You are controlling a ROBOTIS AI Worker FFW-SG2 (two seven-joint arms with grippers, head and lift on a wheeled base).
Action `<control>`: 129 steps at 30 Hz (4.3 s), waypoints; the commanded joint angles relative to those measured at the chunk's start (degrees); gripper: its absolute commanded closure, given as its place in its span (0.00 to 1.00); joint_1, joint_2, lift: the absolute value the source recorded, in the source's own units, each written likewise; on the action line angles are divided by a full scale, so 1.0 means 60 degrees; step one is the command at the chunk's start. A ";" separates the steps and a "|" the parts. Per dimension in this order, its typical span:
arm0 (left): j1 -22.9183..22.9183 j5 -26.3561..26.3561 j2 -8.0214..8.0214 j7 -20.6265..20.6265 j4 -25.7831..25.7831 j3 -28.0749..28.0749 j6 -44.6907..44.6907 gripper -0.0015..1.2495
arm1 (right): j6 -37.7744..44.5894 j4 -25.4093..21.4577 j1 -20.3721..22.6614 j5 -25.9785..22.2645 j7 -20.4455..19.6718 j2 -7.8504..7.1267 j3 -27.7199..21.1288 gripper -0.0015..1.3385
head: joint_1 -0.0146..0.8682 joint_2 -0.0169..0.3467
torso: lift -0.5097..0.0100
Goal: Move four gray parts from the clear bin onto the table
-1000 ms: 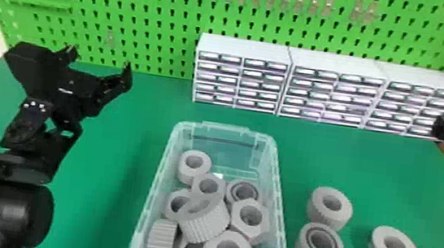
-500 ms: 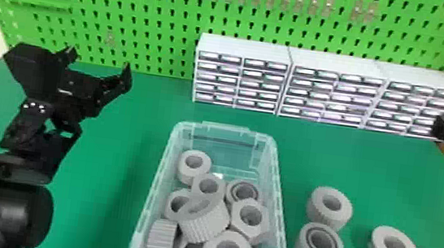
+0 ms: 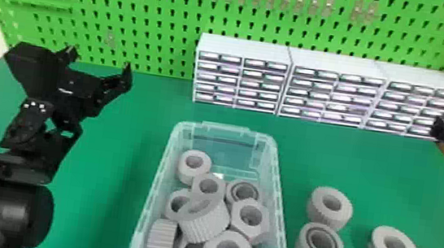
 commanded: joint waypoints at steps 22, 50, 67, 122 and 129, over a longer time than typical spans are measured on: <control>-0.0006 -0.0039 0.0005 0.0000 0.0000 -0.0001 0.0015 0.10 | -0.0012 0.0000 -0.0010 0.0015 0.0000 0.0099 -0.0022 0.38 | 0.78 0.14 | 0.89; 0.0023 0.0019 -0.0010 0.0000 0.0000 0.0058 0.0015 0.10 | -0.0012 0.0000 -0.0010 0.0074 0.0000 0.0084 0.0007 0.38 | 0.78 0.14 | 0.89; -0.0006 0.0019 0.0005 0.0000 0.0000 0.0043 0.0015 0.10 | -0.0012 0.0000 -0.0039 0.0045 0.0000 0.0084 0.0022 0.38 | 0.78 0.14 | 0.89; 0.0023 -0.0039 0.0005 0.0000 -0.0103 0.0131 0.0015 0.10 | 0.0003 -0.0029 -0.0142 0.0162 0.0000 0.0333 0.0418 0.38 | 0.78 0.14 | 0.89; 0.0038 -0.0039 0.0005 -0.0014 -0.0103 0.0146 0.0015 0.10 | 0.0003 -0.0029 -0.0200 0.0176 0.0000 0.0318 0.0462 0.38 | 0.78 0.14 | 0.89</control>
